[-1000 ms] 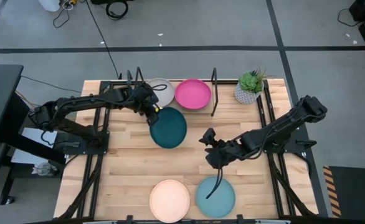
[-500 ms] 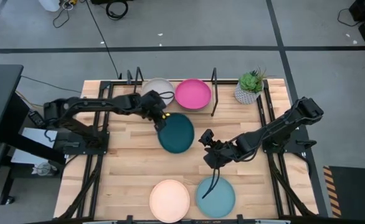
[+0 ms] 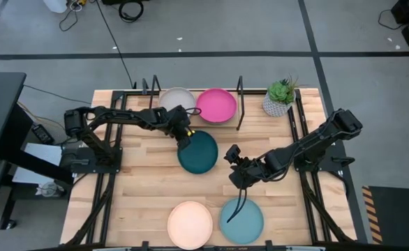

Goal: Place and stack plates onto a shelf
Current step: Stack the dark green plate on top of the pink plate on the shelf

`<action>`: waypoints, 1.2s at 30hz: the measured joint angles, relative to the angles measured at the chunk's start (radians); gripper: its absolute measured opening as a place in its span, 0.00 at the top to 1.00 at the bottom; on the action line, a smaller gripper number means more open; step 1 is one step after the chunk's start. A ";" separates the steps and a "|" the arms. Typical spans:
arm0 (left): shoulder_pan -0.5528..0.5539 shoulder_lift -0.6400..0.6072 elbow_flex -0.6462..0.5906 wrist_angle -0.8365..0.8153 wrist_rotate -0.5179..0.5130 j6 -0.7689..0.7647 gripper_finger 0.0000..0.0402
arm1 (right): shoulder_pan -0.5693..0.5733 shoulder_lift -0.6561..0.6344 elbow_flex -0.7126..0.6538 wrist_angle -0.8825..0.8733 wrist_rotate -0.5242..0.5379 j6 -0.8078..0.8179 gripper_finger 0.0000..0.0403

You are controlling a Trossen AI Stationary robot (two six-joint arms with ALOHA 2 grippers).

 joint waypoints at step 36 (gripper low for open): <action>-0.161 -0.112 -0.013 0.081 -0.064 0.248 0.76 | -0.073 0.000 -0.130 0.228 -0.177 0.043 0.32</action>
